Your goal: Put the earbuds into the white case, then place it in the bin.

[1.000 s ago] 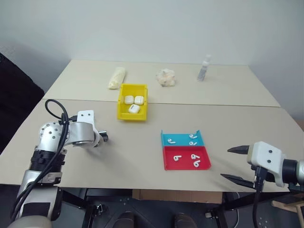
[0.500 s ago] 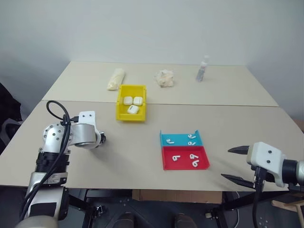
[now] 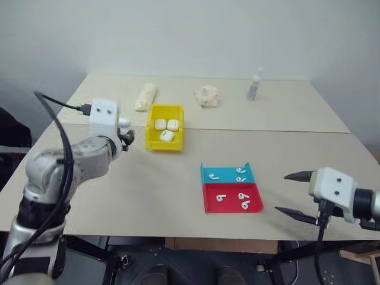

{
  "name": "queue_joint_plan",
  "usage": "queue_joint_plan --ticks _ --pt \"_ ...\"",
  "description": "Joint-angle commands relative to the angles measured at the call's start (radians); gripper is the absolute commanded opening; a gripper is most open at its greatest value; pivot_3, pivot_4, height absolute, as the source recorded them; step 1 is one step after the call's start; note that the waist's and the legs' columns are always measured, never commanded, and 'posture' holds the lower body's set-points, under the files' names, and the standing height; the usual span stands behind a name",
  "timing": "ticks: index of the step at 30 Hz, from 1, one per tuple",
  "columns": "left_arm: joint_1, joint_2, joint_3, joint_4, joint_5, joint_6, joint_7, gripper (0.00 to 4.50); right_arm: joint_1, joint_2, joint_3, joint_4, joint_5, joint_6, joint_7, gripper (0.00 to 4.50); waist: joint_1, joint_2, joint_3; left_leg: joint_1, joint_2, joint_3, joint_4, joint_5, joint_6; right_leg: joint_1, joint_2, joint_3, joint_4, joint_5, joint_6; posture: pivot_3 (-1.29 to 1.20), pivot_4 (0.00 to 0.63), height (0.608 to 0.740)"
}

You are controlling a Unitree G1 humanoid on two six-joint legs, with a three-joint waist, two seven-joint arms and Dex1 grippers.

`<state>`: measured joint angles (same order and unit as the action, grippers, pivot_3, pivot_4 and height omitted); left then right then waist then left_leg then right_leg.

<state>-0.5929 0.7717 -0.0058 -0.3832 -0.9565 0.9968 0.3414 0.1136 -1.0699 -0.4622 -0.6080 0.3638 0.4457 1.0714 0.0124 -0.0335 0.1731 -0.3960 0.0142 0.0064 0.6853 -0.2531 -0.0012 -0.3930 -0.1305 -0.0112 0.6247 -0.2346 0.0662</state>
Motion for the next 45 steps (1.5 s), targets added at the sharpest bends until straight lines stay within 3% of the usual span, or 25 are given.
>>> queue_joint_plan --ticks 1,4,10,15,21,26,30,33,35,39,44,45 --pt "0.107 -0.053 -0.048 -0.095 0.222 -0.385 -0.308 2.79 -0.065 -0.062 -0.01 -0.012 0.025 0.013 0.023 4.5 0.0 0.001 0.0 0.0 0.0 0.0 0.0 0.0 0.0 0.0 0.0 0.0 0.0 0.0 0.0 0.0 0.15 0.74" --pt "0.192 -0.141 -0.122 -0.029 0.387 -0.79 -0.636 2.79 -0.129 -0.125 0.021 -0.027 0.087 0.049 0.07 4.5 0.002 0.001 0.0 -0.001 0.0 0.0 0.0 0.0 0.001 0.0 0.0 -0.001 -0.001 0.0 -0.002 0.0 0.15 0.74" --pt "0.194 -0.38 -0.166 0.299 0.433 -1.202 -1.055 2.79 -0.362 -0.266 0.259 0.008 0.084 0.018 0.176 4.5 0.001 0.001 0.0 -0.002 0.0 0.0 0.001 -0.002 0.005 0.001 0.0 -0.002 -0.003 0.001 -0.002 0.0 0.15 0.74" --pt "0.181 -0.5 -0.127 0.442 0.369 -1.311 -1.291 2.79 -0.621 -0.289 0.532 0.042 0.001 0.063 0.293 4.5 -0.007 0.001 0.0 -0.005 0.001 -0.001 0.002 -0.002 0.007 -0.002 0.0 -0.002 -0.002 0.001 -0.001 0.0 0.15 0.74" --pt "0.19 -0.521 -0.081 0.51 0.317 -1.368 -1.523 2.79 -0.881 -0.145 0.801 0.1 -0.16 0.155 0.344 4.5 -0.018 0.002 0.0 -0.01 0.001 -0.001 0.007 -0.003 0.007 -0.009 0.0 -0.002 0.004 0.001 -0.001 0.0 0.15 0.74" --pt "0.242 -0.484 -0.05 0.515 0.373 -1.366 -1.548 2.79 -1.03 0.028 1.0 0.168 -0.322 0.186 0.351 4.5 -0.025 0.002 0.0 -0.011 0.001 -0.002 0.008 -0.003 0.007 -0.011 0.0 -0.001 0.005 0.001 -0.001 0.0 0.15 0.74" --pt "0.281 -0.469 -0.019 0.518 0.381 -1.396 -1.563 2.79 -1.089 0.123 1.079 0.239 -0.384 0.178 0.377 4.5 -0.026 0.003 0.0 -0.012 0.001 -0.003 0.008 -0.003 0.007 -0.012 0.001 -0.001 0.005 0.001 -0.001 0.0 0.15 0.74" --pt "0.303 -0.457 0.003 0.522 0.405 -1.424 -1.563 2.79 -1.102 0.16 1.107 0.28 -0.408 0.129 0.409 3.91 -0.018 0.003 0.0 -0.012 0.001 -0.003 0.009 -0.003 0.007 -0.012 0.001 -0.002 0.005 0.001 -0.001 0.0 0.15 0.74" --pt "0.316 -0.452 0.017 0.52 0.421 -1.435 -1.551 2.79 -1.11 0.193 1.127 0.31 -0.437 0.119 0.403 3.23 -0.019 0.003 0.0 -0.012 0.001 -0.003 0.009 -0.003 0.007 -0.011 0.001 -0.002 0.005 0.001 0.0 0.0 0.15 0.74" --pt "0.344 -0.439 0.039 0.49 0.438 -1.434 -1.518 2.79 -1.103 0.227 1.164 0.339 -0.497 0.073 0.408 3.23 -0.023 0.004 0.0 -0.012 0.001 -0.003 0.008 -0.003 0.007 -0.012 0.001 -0.002 0.005 0.001 -0.001 0.0 0.15 0.74" --pt "0.355 -0.433 0.042 0.476 0.464 -1.439 -1.496 2.79 -1.07 0.251 1.182 0.36 -0.545 -0.003 0.404 2.08 -0.024 0.004 0.0 -0.012 0.001 -0.003 0.008 -0.003 0.007 -0.012 0.001 -0.002 0.005 0.001 0.0 0.0 0.15 0.74" --pt "0.354 -0.433 0.042 0.476 0.467 -1.439 -1.49 2.79 -1.067 0.258 1.187 0.373 -0.561 -0.01 0.398 2.08 -0.024 0.004 0.0 -0.012 0.001 -0.003 0.008 -0.003 0.007 -0.012 0.001 -0.002 0.005 0.001 0.0 0.0 0.15 0.74"
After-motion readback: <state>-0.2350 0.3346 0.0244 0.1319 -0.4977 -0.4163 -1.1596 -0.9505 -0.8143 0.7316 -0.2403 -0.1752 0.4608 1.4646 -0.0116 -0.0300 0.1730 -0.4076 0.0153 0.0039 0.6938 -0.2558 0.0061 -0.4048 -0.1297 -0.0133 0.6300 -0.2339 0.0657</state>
